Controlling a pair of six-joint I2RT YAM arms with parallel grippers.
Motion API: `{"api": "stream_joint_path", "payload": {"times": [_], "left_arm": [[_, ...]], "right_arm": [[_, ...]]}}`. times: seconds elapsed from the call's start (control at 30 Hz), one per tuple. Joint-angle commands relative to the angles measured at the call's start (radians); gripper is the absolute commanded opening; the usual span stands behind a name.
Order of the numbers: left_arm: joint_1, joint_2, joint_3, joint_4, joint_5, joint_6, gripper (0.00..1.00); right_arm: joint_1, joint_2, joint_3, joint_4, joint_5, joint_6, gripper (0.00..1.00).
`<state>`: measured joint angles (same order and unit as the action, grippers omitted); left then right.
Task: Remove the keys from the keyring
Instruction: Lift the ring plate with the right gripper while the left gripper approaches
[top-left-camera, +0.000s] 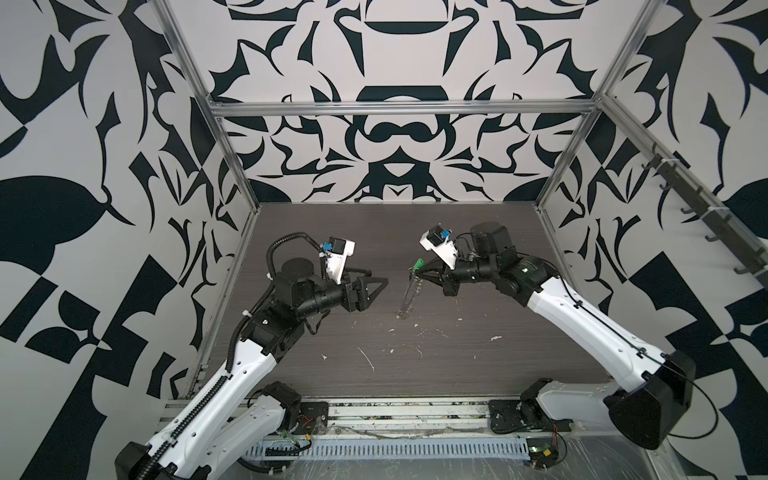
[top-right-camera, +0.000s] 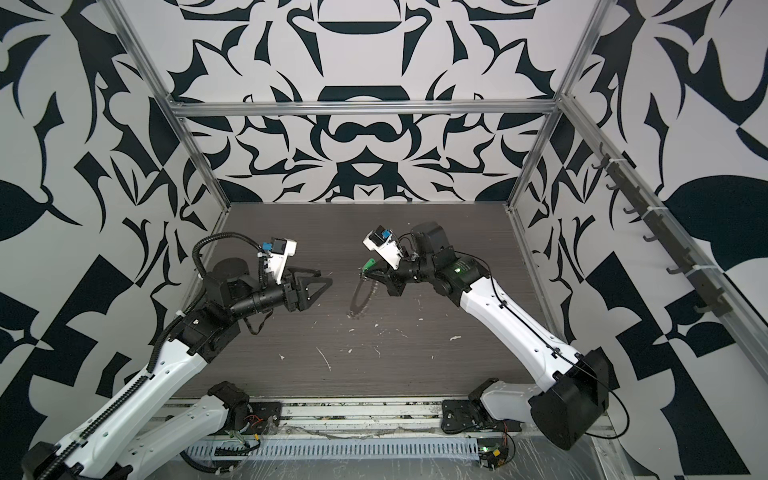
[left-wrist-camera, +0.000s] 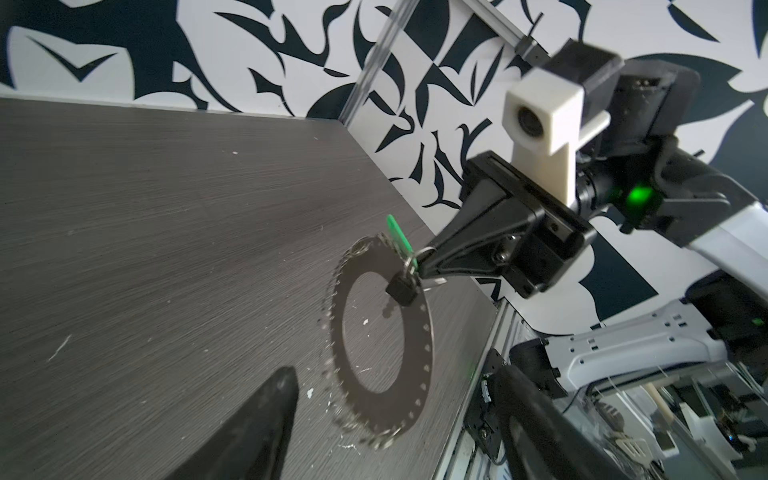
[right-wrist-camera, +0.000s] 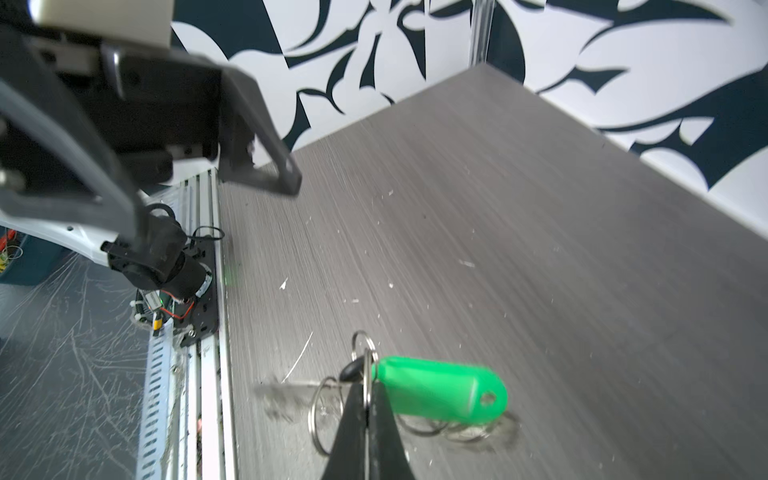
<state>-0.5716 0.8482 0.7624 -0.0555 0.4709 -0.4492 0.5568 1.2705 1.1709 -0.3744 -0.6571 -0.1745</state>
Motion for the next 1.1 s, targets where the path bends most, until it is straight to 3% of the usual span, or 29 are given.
{"api": "stream_joint_path", "payload": {"times": [0.0,0.17,0.33,0.47,0.83,1.07], "left_arm": [[-0.058,0.013,-0.033,0.111,-0.016,0.083,0.77],[-0.073,0.049,-0.072,0.231,0.007,0.139,0.72],[-0.072,0.048,-0.068,0.249,0.099,0.208,0.71],[-0.072,0.034,-0.068,0.213,0.110,0.270,0.70],[-0.072,0.076,-0.039,0.215,0.161,0.278,0.43],[-0.072,0.113,-0.029,0.213,0.155,0.307,0.41]], "right_arm": [[0.009,-0.021,-0.005,0.119,-0.048,-0.010,0.00],[0.012,-0.035,-0.035,0.148,-0.092,-0.048,0.00],[0.016,-0.068,-0.080,0.187,-0.142,-0.108,0.00],[0.022,-0.090,-0.105,0.188,-0.163,-0.152,0.00],[0.042,-0.144,-0.172,0.246,-0.174,-0.209,0.00],[0.050,-0.162,-0.182,0.256,-0.194,-0.218,0.00]]}}
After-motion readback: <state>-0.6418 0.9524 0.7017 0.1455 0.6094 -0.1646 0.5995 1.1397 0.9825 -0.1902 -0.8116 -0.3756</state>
